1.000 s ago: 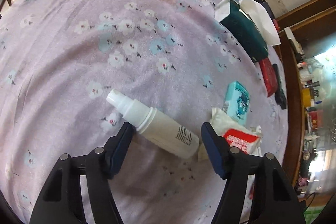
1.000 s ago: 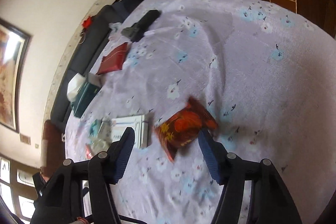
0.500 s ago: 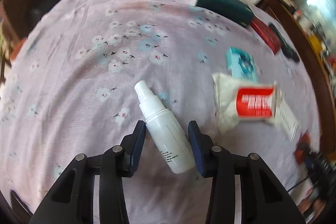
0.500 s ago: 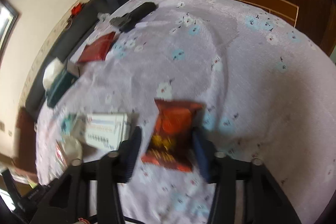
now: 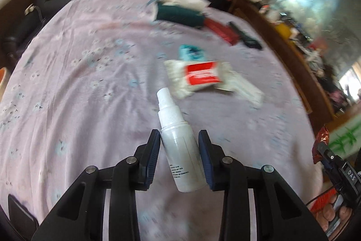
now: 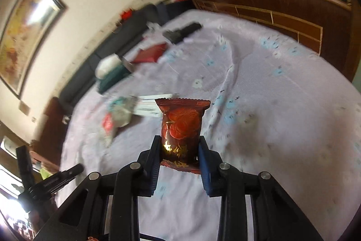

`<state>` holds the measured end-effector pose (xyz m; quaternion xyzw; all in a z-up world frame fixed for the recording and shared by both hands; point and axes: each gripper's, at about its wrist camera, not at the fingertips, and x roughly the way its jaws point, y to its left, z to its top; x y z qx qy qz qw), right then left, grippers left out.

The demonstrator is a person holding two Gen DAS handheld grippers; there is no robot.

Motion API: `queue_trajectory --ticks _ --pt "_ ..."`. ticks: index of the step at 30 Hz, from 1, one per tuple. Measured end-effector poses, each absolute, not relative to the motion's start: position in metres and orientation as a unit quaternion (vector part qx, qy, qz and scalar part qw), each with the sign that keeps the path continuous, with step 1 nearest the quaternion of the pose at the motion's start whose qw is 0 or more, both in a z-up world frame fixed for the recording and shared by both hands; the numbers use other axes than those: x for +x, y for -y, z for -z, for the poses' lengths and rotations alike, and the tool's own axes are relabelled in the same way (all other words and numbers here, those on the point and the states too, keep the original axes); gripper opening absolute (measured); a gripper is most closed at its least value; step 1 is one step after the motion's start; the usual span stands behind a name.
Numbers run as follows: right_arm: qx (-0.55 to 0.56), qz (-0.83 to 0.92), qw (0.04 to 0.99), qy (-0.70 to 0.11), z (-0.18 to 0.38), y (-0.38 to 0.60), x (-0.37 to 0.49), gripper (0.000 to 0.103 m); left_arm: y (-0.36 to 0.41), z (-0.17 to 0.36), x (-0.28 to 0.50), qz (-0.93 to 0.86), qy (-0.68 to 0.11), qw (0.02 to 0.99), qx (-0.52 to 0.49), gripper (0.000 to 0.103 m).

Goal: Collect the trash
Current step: 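Carry the spray bottle and snack packet over the red wastebasket with both tools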

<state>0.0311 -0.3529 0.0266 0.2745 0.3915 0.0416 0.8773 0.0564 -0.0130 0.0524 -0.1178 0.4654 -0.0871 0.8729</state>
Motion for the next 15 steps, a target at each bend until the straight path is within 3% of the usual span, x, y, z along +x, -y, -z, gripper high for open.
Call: queue_trajectory --ticks 15 --pt "0.252 -0.062 0.925 -0.276 -0.119 0.368 -0.151 0.032 0.08 -0.142 -0.088 0.213 -0.366 0.902 -0.082 0.033"
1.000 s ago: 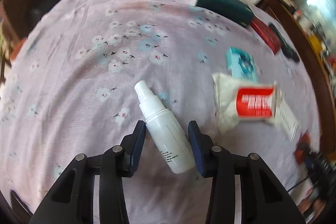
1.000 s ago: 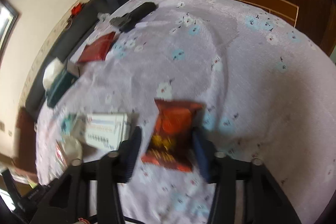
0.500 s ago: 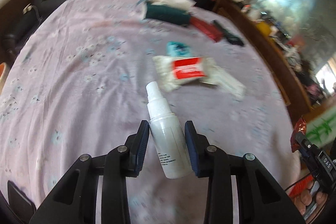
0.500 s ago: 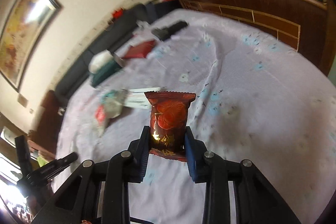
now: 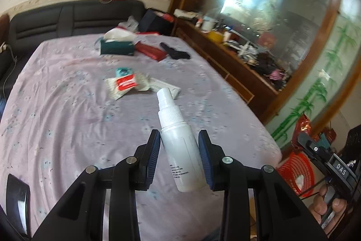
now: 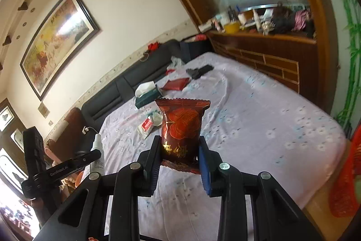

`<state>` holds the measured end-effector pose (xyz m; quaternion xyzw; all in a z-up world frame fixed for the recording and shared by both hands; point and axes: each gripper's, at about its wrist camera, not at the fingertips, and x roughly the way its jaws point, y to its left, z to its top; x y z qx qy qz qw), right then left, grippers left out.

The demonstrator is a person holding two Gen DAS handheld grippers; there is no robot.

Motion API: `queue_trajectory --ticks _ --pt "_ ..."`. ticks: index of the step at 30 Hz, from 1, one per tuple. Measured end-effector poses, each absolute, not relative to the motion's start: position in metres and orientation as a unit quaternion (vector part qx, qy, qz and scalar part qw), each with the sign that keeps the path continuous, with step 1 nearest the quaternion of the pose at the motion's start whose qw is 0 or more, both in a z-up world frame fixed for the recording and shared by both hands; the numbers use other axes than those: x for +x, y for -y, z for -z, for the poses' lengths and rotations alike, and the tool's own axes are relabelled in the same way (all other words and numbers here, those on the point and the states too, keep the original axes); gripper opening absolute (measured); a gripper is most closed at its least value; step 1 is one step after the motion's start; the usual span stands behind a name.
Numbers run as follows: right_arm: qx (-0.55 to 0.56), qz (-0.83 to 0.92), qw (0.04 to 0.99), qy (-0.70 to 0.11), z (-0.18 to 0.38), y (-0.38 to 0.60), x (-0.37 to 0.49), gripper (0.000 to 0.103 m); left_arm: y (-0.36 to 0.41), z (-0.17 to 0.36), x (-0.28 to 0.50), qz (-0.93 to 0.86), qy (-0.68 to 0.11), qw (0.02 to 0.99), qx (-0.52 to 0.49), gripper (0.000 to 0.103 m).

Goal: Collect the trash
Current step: 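Carry the spray bottle and snack packet over the red wastebasket with both tools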

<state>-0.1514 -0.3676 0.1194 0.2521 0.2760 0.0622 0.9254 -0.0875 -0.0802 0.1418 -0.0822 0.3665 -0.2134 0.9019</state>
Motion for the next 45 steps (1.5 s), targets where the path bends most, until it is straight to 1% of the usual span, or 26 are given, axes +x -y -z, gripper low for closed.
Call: queue_trajectory --ticks 11,18,29,45 --pt "0.25 -0.051 0.939 -0.229 -0.146 0.379 -0.211 0.032 0.104 -0.173 -0.139 0.264 -0.322 0.907 -0.057 0.033" --pt "0.252 -0.037 0.944 -0.209 -0.157 0.388 -0.232 0.032 0.113 -0.188 -0.156 0.287 -0.306 0.906 -0.052 0.033" --pt "0.263 0.005 0.949 -0.176 -0.174 0.42 -0.277 0.032 0.158 -0.208 -0.179 0.344 -0.28 0.896 -0.026 0.033" --pt "0.254 0.067 0.952 -0.158 -0.181 0.461 -0.327 0.032 0.223 -0.209 -0.195 0.404 -0.27 0.874 0.004 0.033"
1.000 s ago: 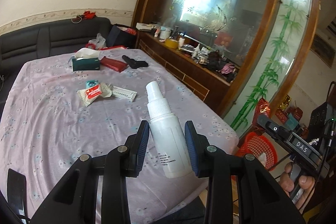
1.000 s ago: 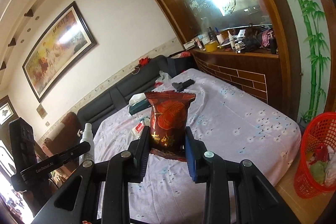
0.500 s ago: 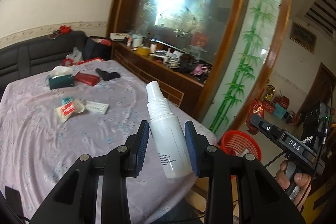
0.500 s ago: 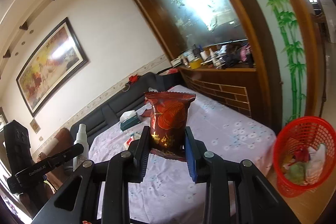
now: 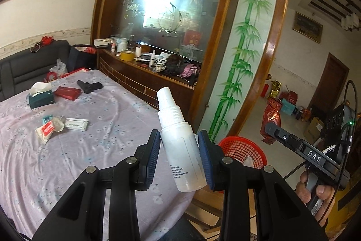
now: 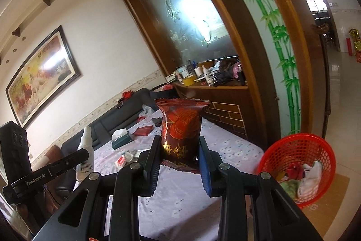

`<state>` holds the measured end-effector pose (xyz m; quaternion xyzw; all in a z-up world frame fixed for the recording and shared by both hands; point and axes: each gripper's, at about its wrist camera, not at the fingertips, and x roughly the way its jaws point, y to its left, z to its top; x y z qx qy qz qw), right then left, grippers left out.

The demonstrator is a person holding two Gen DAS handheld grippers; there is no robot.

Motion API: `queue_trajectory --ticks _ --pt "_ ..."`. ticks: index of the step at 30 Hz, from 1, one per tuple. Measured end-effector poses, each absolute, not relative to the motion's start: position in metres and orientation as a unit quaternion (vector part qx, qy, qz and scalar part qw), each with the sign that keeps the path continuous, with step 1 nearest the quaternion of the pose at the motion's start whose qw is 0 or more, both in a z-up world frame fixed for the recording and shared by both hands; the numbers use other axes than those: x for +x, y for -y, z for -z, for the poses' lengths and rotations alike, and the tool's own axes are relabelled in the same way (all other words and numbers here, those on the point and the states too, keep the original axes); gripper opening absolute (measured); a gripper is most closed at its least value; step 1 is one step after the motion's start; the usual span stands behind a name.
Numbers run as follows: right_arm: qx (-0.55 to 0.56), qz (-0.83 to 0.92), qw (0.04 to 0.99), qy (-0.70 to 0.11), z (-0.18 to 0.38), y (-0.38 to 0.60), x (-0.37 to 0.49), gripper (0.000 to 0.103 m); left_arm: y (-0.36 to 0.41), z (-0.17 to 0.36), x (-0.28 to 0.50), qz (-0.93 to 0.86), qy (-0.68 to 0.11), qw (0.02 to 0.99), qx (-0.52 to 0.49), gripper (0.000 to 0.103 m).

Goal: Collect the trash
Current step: 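Carry the spray bottle and snack packet over the red wastebasket with both tools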

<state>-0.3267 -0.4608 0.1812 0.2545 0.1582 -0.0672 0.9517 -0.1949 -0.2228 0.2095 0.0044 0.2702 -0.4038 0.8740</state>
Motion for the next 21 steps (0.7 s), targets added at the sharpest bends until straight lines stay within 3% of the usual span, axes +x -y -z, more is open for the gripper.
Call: queue_trajectory --ticks 21 --pt "0.278 0.166 0.934 -0.148 -0.168 0.526 -0.38 0.032 0.336 -0.197 -0.211 0.52 -0.283 0.805 0.041 0.033"
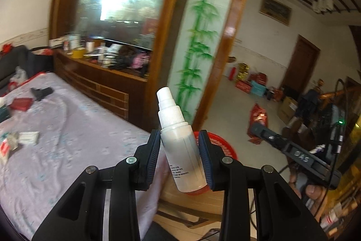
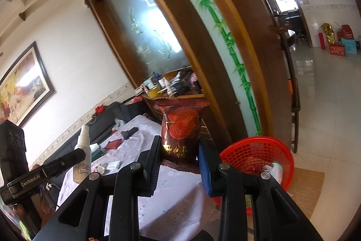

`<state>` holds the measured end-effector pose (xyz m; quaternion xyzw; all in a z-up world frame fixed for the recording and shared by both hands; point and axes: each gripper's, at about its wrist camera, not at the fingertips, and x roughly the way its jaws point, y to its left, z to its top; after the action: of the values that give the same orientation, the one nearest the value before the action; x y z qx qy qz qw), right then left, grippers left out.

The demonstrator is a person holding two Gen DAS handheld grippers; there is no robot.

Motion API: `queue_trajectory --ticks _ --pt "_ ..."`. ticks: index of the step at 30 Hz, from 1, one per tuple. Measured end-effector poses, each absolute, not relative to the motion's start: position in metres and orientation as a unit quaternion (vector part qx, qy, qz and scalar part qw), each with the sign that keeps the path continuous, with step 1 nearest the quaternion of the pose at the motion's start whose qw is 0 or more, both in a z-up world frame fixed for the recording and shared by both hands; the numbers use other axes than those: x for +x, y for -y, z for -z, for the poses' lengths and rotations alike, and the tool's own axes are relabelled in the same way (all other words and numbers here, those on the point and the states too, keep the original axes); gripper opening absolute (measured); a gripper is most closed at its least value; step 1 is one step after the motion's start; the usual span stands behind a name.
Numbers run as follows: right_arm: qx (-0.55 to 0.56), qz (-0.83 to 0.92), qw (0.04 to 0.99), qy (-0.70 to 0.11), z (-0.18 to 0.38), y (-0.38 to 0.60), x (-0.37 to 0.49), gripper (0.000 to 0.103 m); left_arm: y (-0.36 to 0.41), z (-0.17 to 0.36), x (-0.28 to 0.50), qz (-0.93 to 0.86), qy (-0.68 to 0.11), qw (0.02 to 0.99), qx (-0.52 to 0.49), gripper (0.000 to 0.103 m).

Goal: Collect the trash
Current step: 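Carry the spray bottle and snack packet over the red wastebasket with both tools, then open both tools to drop the bottle and packet into the basket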

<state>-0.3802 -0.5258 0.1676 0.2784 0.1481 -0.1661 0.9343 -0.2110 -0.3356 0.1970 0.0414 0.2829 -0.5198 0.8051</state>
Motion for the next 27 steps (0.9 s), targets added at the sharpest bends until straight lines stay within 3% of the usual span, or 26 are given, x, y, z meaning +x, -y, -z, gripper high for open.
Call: queue_trajectory --ticks 13,27 --pt "0.315 0.203 0.914 -0.157 -0.142 0.566 -0.402 0.033 0.427 -0.146 -0.215 0.558 -0.331 0.757 0.077 0.033" --pt "0.34 0.224 0.898 -0.169 -0.114 0.593 -0.408 0.033 0.473 -0.107 -0.22 0.566 -0.363 0.732 0.11 0.033"
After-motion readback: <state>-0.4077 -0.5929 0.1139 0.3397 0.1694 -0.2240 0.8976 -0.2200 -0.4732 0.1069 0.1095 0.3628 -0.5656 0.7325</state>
